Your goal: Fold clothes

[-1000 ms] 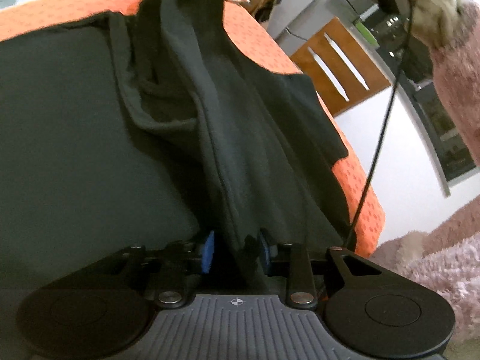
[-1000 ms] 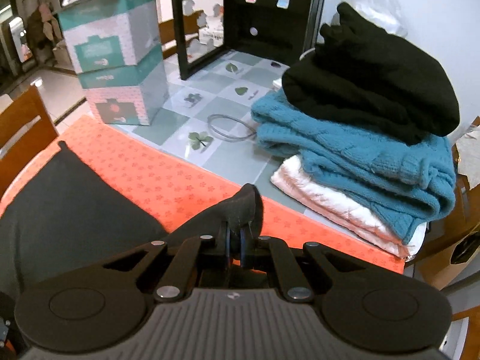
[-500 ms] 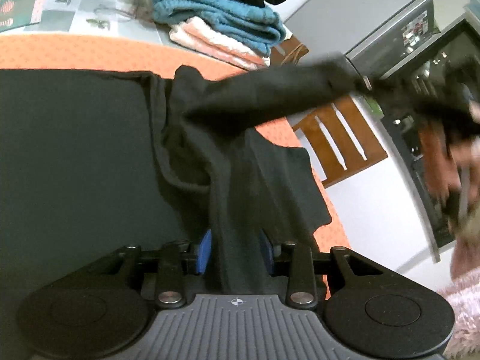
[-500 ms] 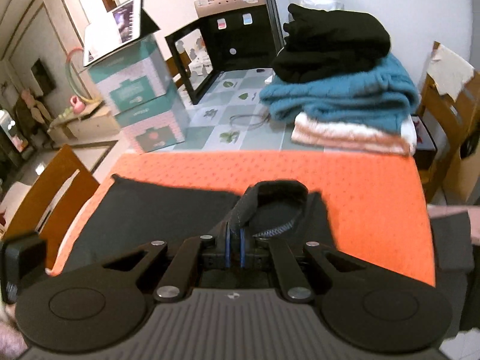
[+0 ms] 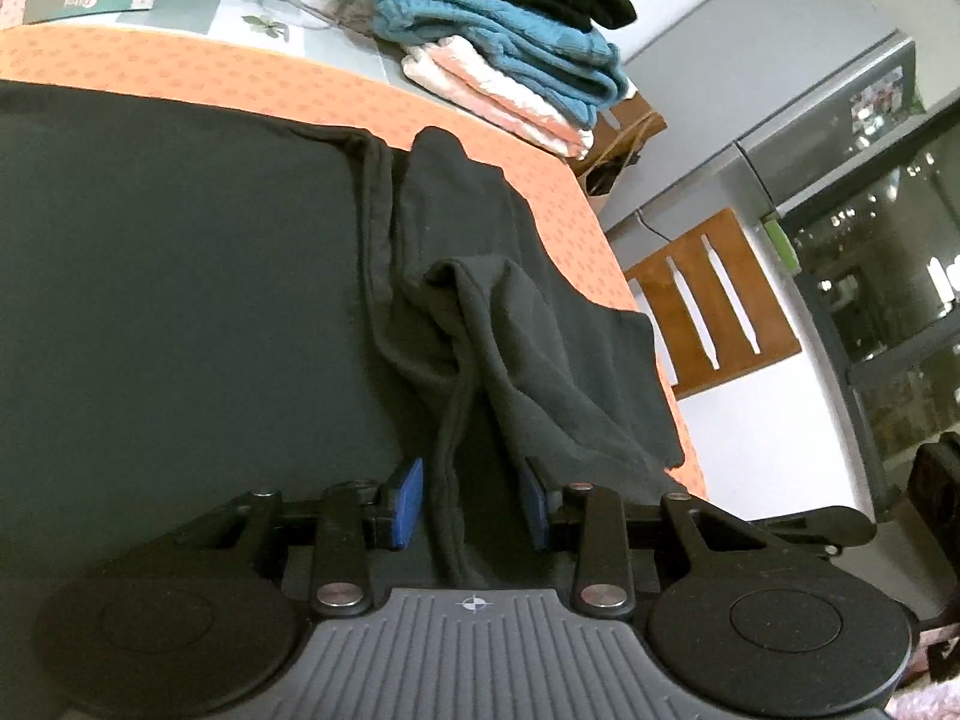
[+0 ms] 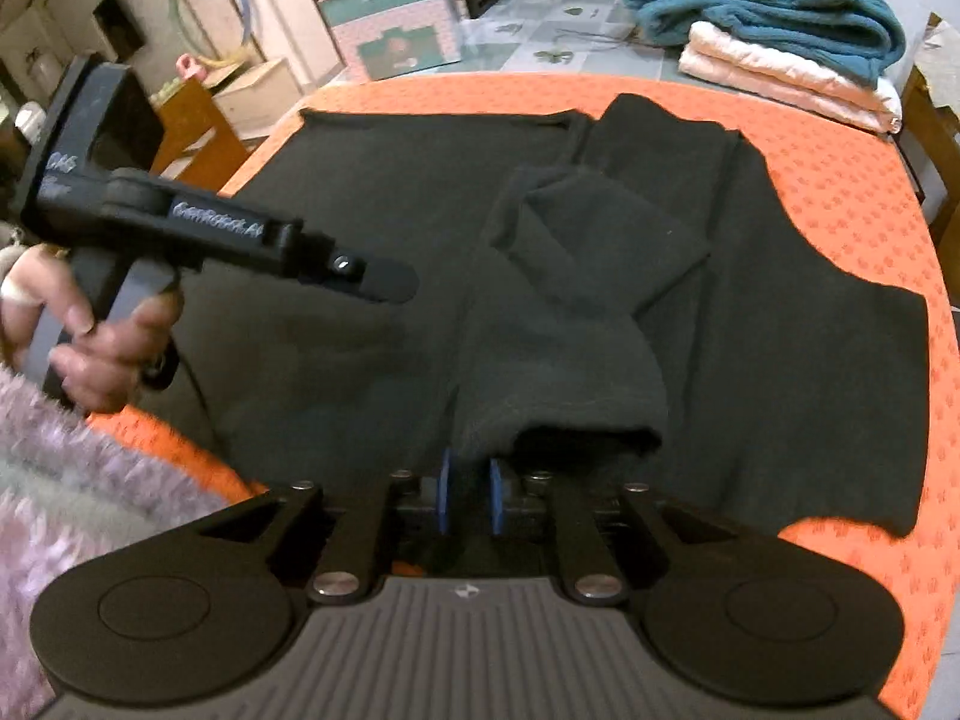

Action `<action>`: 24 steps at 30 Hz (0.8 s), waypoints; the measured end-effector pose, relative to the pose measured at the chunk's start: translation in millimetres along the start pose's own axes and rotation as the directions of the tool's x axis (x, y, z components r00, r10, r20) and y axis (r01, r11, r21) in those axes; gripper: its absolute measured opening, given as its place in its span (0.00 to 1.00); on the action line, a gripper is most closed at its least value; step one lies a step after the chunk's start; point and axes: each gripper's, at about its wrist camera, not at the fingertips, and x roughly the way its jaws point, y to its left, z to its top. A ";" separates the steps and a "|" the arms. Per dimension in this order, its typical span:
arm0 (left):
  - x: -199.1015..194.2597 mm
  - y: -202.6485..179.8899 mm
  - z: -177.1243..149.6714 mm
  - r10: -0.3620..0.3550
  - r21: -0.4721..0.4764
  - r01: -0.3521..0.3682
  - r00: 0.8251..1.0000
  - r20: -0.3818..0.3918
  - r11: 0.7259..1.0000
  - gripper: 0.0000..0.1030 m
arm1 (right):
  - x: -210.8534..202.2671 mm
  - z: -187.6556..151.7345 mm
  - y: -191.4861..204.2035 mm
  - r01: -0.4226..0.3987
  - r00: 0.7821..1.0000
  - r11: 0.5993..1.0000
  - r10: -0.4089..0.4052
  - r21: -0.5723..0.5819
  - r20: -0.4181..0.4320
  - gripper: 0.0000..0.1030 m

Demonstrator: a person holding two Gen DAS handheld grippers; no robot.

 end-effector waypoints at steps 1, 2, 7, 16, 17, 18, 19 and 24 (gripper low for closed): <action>-0.1 -3.8 -2.1 0.006 0.020 -0.006 1.000 -0.007 1.000 0.37 | -7.0 -1.8 1.1 -0.005 1.000 1.000 0.005 -0.003 0.010 0.16; -0.3 -7.9 -4.4 0.013 0.042 -0.013 1.000 -0.014 0.999 0.37 | -14.1 -3.7 2.2 -0.010 1.000 1.000 0.010 -0.006 0.019 0.19; 1.7 -44.0 -20.6 0.049 0.235 -0.037 0.998 -0.045 0.971 0.43 | -41.6 -8.2 -1.7 0.032 0.997 0.999 -0.031 -0.018 0.077 0.23; 35.4 -121.4 -68.5 0.201 0.608 -0.148 0.979 -0.020 0.780 0.56 | -5.7 -30.4 -26.1 0.260 0.965 0.959 -0.254 -0.113 0.064 0.23; 39.5 -129.0 -73.2 0.221 0.643 -0.179 0.975 0.015 0.745 0.57 | -2.8 -30.5 -29.0 0.263 0.964 0.959 -0.257 -0.108 0.061 0.23; 43.1 -134.4 -76.6 0.230 0.661 -0.197 0.972 0.039 0.724 0.57 | 0.1 -30.5 -32.0 0.266 0.964 0.959 -0.261 -0.102 0.059 0.23; 46.6 -139.3 -79.7 0.236 0.676 -0.213 0.970 0.060 0.706 0.57 | 1.8 -28.8 -35.8 0.255 0.966 0.963 -0.250 -0.088 0.061 0.26; 44.1 -140.3 -82.7 0.247 0.640 -0.231 0.967 0.067 0.733 0.57 | 4.8 -26.6 -64.0 0.115 0.985 0.978 -0.135 0.175 0.108 0.30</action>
